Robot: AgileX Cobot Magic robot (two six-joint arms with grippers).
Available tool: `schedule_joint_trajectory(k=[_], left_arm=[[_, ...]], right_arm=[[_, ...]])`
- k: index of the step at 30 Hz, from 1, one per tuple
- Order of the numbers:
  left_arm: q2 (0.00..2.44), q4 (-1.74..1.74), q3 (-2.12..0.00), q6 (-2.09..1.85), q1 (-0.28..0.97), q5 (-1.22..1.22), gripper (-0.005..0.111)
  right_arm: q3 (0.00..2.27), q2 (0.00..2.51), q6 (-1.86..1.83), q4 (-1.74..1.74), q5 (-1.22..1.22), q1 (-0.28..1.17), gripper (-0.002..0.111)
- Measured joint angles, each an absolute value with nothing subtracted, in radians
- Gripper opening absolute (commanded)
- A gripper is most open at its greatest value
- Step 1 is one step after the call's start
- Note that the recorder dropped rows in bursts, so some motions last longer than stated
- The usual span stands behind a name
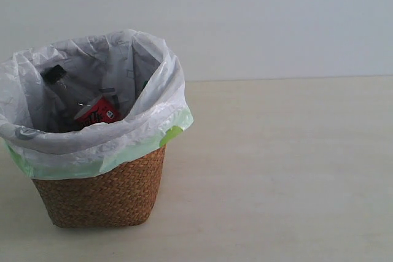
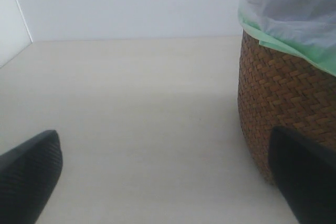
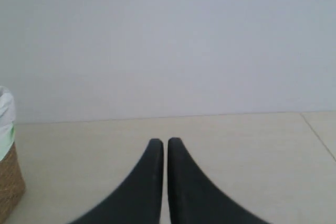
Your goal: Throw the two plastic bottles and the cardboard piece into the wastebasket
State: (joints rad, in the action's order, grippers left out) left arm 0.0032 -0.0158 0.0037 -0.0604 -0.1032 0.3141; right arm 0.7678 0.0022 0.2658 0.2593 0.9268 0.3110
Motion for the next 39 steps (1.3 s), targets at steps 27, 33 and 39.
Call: schedule_joint_trajectory(k=[27,33,39], left_arm=[[0.003,-0.016,0.004,-0.060,-0.103,0.314,0.108],[0.003,-0.016,0.004,-0.060,-0.103,0.314,0.108],[0.003,-0.016,0.004,-0.060,-0.103,0.314,0.108]], right_arm=[[0.004,0.006,0.131,0.134,0.109,0.056,0.000],[0.004,0.006,-0.026,0.021,0.242,0.056,0.000],[0.004,0.006,-0.026,0.017,0.312,0.056,0.000]])
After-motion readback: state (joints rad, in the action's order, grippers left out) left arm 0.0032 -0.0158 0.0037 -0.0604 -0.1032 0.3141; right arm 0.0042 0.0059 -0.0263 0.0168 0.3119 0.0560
